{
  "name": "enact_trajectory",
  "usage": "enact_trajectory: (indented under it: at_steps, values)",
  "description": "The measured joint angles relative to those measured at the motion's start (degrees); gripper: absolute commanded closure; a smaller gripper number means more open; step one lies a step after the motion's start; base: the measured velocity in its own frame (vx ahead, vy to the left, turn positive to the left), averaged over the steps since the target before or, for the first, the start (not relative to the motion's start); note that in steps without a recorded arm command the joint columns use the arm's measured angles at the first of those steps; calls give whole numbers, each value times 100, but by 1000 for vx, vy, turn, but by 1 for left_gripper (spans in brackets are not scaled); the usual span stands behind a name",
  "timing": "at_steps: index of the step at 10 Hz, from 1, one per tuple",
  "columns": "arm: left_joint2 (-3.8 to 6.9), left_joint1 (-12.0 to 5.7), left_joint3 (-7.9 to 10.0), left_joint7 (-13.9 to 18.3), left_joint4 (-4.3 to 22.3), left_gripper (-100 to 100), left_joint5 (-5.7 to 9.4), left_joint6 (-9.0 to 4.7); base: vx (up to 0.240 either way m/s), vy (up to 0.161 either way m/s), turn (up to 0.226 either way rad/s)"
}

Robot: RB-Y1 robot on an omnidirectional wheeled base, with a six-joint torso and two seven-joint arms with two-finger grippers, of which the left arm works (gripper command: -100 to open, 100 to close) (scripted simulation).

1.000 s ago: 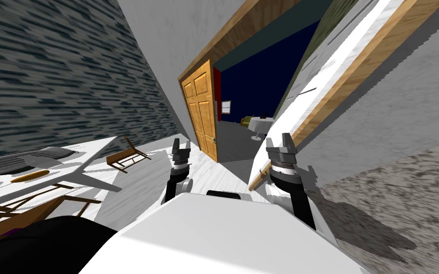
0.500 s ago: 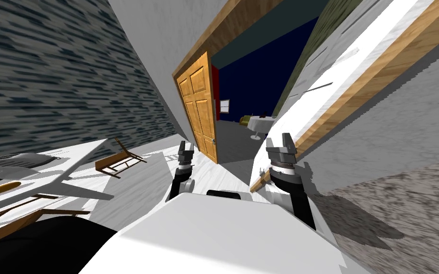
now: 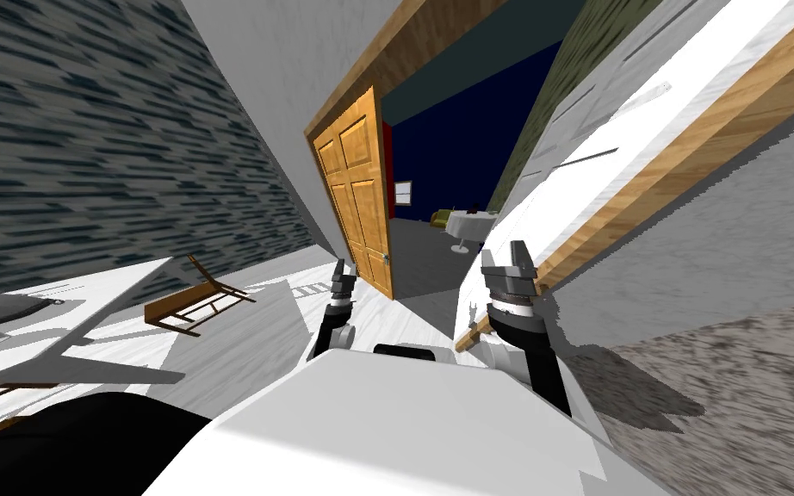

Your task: Push the door open

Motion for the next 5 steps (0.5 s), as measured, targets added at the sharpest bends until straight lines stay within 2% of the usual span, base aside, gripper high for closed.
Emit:
enact_trajectory:
  at_steps: [2, 4, 5]
  values:
    - [3, -91, -113, -27, 388, -100, -44, -85, 93, 92, -97]
    - [12, -161, -214, -36, 690, -100, -78, -101, 90, 91, -78]
    - [56, -184, -235, -13, 850, -100, -74, -120, 98, 105, -94]
